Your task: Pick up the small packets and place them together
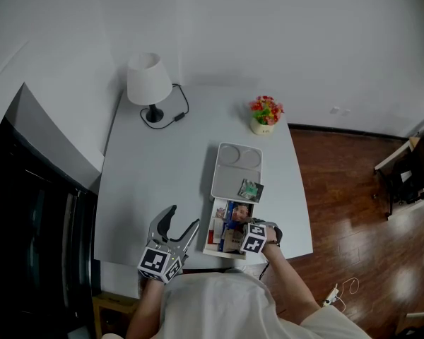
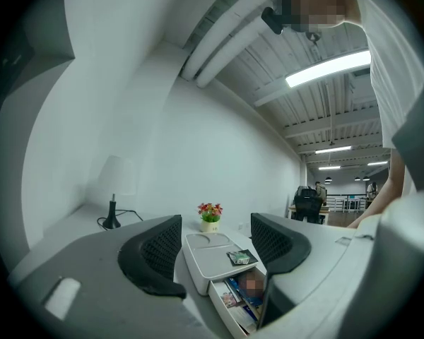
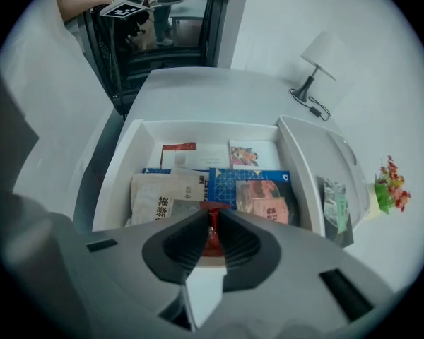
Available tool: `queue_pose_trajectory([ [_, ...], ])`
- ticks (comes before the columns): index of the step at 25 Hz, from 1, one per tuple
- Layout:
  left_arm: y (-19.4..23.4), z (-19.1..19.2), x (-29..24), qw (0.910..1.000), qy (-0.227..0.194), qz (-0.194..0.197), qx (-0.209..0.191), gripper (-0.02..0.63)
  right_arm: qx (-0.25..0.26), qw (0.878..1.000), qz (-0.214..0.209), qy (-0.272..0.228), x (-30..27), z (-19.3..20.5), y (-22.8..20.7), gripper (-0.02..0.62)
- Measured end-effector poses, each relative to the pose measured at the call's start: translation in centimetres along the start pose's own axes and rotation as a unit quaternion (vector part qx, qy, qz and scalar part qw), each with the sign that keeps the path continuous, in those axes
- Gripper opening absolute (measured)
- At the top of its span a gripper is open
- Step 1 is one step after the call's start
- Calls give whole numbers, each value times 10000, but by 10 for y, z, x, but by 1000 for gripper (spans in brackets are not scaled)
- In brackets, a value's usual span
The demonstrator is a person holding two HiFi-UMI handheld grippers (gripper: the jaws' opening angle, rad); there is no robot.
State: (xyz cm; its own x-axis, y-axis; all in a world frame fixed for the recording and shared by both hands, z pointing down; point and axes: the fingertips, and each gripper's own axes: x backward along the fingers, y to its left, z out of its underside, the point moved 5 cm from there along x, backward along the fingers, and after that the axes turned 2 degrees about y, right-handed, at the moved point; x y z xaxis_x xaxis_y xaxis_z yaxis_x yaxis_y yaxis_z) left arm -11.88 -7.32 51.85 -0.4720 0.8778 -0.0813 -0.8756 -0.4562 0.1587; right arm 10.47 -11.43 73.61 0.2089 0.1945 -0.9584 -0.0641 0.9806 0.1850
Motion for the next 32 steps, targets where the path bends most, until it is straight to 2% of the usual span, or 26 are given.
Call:
queue_pose_trajectory([
  [6,5,-1,-7,10000,6,29,9,298,-195,9986,232,-430,29,-11,-4,64],
  [9,7,-1,-11,10000,24,62,-6,298,-129,9963,402,-748,52,-27,-15,64],
  [13,11,-2,-17,10000,35,65,20,298,36,9915,659,-1118,74,-55,-53,64],
  [17,11,-4,-21,9999,69,74,-19,298,-29,9872,698,-1436,73,-84,-99,63],
  [23,15,-6,-11,9999,31,-141,-29,298,287,9924,524,-1072,24,-95,-143,63],
  [27,23,-4,3,9993,84,-369,22,298,26,9930,352,-1128,11,-100,-153,69],
  [32,28,-2,11,9987,76,-495,65,298,85,9937,604,-935,3,-95,-159,78],
])
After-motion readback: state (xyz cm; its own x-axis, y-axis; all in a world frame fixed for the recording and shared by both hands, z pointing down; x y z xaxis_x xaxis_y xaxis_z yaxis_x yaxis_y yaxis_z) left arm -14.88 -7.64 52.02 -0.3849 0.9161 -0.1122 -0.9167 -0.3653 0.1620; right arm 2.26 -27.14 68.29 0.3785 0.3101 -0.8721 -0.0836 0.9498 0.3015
